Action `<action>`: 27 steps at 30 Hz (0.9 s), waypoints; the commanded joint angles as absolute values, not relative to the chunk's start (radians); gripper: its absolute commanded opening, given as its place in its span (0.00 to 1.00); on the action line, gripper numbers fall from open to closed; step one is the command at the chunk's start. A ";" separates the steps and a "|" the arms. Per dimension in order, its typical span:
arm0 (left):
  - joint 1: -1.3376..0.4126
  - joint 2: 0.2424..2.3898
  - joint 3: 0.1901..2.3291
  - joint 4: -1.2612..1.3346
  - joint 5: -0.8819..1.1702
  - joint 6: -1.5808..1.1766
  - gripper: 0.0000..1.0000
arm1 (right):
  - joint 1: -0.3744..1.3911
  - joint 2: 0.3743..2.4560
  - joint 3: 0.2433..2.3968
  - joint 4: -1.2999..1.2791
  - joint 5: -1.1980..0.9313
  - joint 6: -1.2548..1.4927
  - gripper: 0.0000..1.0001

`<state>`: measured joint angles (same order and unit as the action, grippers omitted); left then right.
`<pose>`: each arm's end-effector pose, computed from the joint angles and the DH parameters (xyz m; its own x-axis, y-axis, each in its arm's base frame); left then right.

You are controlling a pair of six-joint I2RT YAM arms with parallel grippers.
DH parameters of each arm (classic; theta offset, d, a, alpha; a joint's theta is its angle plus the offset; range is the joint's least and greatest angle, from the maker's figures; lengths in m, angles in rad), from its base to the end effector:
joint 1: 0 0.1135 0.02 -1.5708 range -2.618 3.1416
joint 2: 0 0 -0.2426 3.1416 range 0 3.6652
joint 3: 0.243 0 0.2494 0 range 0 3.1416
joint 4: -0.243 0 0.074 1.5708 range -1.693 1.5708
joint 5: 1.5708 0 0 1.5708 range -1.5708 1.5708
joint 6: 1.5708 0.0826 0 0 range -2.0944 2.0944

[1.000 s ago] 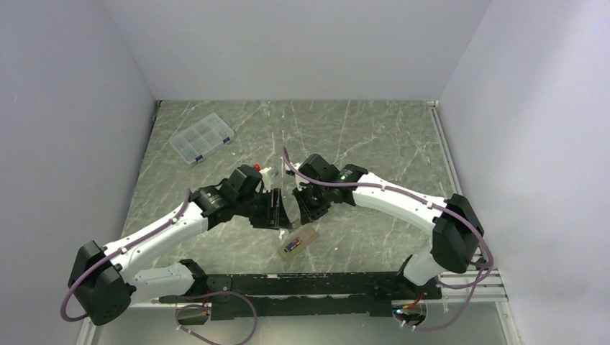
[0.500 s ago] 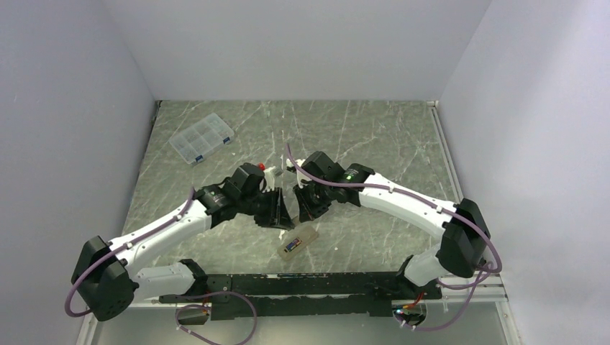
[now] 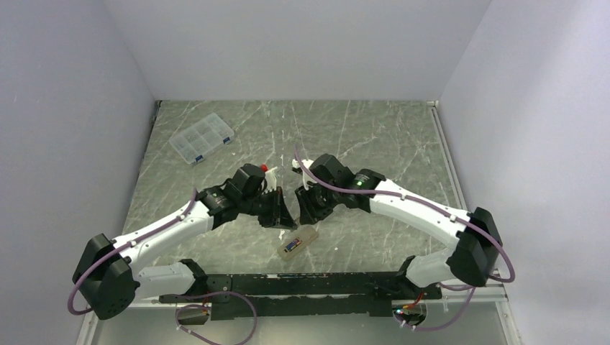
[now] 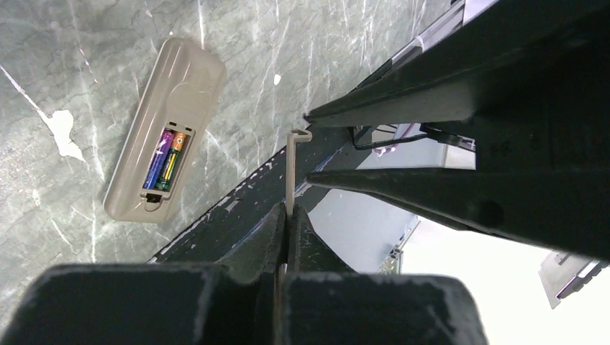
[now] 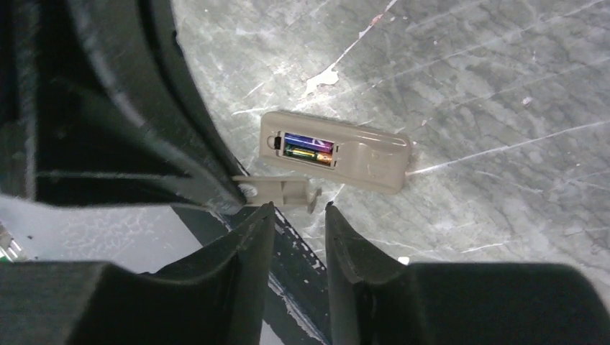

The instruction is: Load the batteries into the remote control

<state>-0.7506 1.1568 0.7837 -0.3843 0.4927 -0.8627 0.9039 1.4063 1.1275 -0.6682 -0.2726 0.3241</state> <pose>0.1754 -0.2171 0.2024 -0.9742 -0.0065 -0.2257 0.1727 0.6225 -0.7633 0.1800 0.2646 0.2193 -0.7479 -0.4542 -0.4841 -0.6497 0.6507 0.3932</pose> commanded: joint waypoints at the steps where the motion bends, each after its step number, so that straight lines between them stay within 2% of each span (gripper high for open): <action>1: -0.754 1.142 0.765 -0.314 0.522 -0.898 0.00 | 0.907 1.293 1.064 -0.539 -0.300 0.285 0.39; 4: -0.753 1.125 0.752 -0.303 0.523 -0.918 0.00 | 0.907 1.232 1.019 -0.500 -0.305 0.250 0.45; 9: -0.749 1.093 0.702 -0.232 0.562 -0.983 0.00 | 0.908 1.130 0.969 -0.448 -0.332 0.181 0.49; 13: -0.743 1.071 0.657 -0.168 0.599 -1.042 0.00 | 0.923 1.037 0.901 -0.376 -0.426 0.076 0.54; 21: -0.728 1.025 0.553 -0.009 0.677 -1.216 0.00 | 1.112 0.852 0.764 -0.276 -0.309 -0.249 0.48; 27: -0.705 0.966 0.443 0.151 0.700 -1.365 0.00 | 1.186 0.802 0.697 -0.263 -0.244 -0.441 0.35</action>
